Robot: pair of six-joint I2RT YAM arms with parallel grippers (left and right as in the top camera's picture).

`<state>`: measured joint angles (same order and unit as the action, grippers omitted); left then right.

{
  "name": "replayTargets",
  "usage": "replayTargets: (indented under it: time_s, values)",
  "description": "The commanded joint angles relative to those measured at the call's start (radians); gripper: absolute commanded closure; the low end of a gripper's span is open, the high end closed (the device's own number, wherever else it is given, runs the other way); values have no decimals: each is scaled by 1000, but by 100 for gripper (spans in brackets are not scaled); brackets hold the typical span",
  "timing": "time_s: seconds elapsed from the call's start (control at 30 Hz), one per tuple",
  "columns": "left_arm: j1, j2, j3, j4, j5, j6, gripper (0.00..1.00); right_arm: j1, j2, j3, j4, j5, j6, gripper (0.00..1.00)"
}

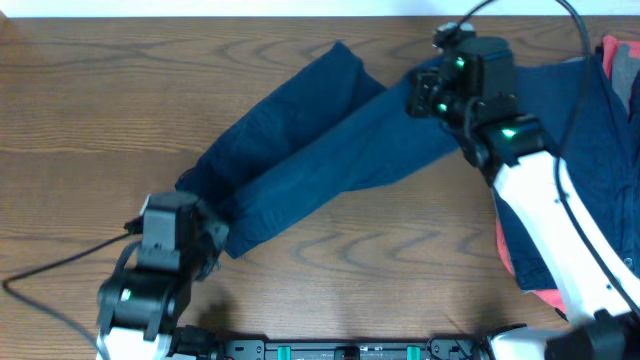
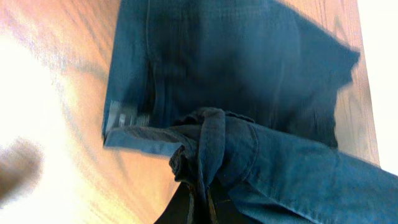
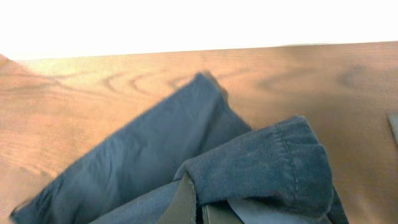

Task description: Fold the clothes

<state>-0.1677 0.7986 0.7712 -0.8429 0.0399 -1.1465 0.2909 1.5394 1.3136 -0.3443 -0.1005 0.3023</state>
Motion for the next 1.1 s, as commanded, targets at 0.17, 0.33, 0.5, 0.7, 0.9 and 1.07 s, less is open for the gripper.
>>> replayTargets:
  time_s: [0.17,0.33,0.5,0.7,0.9,1.07]
  values:
    - [6,264,-8,153,-278,-44,94,37,231,29,214,92,-38,99]
    - [39,433,-8,216,-290,-119,94,74,369,29,387,92,-50,99]
    - [89,554,-8,331,-295,-123,94,101,478,29,585,92,-49,98]
    - [151,586,-6,511,-240,-18,39,113,528,30,734,92,-51,1]
    - [235,483,2,468,-19,188,11,42,399,30,455,97,-53,1]
    - [239,432,1,297,31,219,11,-53,317,30,32,96,-16,1]
